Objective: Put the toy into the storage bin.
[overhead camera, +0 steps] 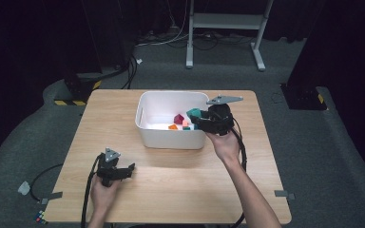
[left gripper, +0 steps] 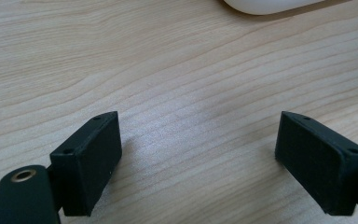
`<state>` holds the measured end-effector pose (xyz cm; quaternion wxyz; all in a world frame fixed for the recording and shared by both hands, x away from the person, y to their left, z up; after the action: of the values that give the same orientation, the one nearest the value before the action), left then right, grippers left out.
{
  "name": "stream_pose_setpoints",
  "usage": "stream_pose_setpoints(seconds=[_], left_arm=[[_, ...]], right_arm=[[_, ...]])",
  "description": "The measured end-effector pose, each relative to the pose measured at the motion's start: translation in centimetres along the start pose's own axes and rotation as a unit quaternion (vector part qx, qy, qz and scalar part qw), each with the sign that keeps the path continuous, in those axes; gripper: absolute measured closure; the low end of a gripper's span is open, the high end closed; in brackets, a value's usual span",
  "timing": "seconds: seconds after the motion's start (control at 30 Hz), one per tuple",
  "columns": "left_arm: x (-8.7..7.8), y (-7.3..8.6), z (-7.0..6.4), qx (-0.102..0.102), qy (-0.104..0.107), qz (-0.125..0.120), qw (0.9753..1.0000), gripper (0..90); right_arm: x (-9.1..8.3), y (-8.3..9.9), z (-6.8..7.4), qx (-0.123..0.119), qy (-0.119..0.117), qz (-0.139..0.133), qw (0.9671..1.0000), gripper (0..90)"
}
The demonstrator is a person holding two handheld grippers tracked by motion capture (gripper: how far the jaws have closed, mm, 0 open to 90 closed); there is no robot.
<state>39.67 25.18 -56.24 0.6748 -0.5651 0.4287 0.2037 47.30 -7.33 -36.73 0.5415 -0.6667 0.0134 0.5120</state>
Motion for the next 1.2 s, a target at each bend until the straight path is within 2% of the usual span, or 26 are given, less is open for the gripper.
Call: stream_pose_setpoints(seconds=[0.73,1.2], left_arm=[[0.0,0.0,0.0,0.0,0.0,0.0,1.0,14.6],[0.0,0.0,0.0,-0.001,0.0,-0.001,1.0,14.6]], right_arm=[[1.9,-2.0,-0.5,0.0,0.016,0.015,0.9998,58.5],[3.6,-2.8,-0.9,0.011,0.021,0.022,0.9995,58.5]])
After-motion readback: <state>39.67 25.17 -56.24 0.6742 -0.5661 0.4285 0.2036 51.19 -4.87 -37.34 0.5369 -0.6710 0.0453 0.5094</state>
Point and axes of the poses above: each handheld gripper's, and its own axes: x roughly forward along the jaws, y roughly out of its underside, z roughly to its left, the point moved 5 cm from there along x, roughly forward along the jaws, and after that the axes turned 11 degrees about z, right-handed, at the moved point
